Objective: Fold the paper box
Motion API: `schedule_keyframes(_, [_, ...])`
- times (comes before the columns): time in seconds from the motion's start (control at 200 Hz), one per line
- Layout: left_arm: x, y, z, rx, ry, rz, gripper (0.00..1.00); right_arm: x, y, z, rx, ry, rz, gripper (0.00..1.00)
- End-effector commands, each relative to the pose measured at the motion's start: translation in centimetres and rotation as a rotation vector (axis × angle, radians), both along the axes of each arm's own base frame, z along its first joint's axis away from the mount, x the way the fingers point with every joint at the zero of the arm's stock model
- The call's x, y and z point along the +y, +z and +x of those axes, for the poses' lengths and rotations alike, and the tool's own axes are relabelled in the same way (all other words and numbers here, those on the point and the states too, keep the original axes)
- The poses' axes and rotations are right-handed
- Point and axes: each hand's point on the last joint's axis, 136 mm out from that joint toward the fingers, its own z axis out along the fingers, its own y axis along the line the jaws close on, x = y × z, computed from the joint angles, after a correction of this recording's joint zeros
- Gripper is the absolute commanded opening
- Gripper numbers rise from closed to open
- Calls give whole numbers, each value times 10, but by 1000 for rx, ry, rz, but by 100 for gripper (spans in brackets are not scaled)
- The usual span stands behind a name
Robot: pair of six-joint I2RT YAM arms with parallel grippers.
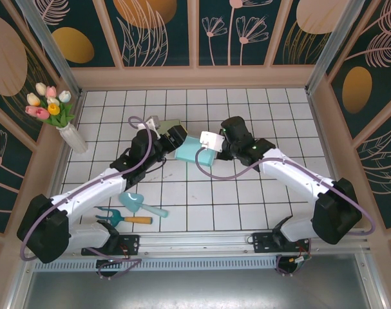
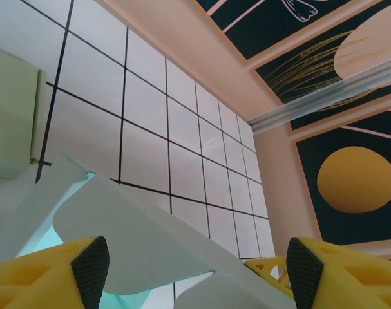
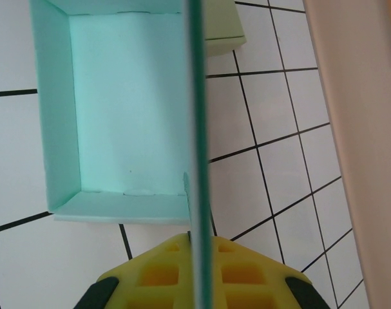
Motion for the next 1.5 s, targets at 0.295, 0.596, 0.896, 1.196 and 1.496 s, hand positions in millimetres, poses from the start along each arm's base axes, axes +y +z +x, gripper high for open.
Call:
schedule_keyframes(0.295, [-27, 3, -7, 33, -83, -114, 74, 12, 2, 14, 50, -48, 64, 0])
schedule_keyframes(0.596, [-26, -17, -9, 69, -72, -116, 71, 12, -17, 13, 92, -47, 27, 0])
schedule_keyframes(0.896, [-9, -22, -1, 45, 2, 34, 70, 5, -26, 11, 103, -53, -12, 0])
schedule_keyframes(1.196, [43, 32, -7, -151, 140, 214, 78, 3, -12, -2, 131, -3, 15, 0])
schedule_keyframes(1.496, [22, 8, 4, -82, 88, 212, 85, 12, 4, -11, 173, 32, 75, 0])
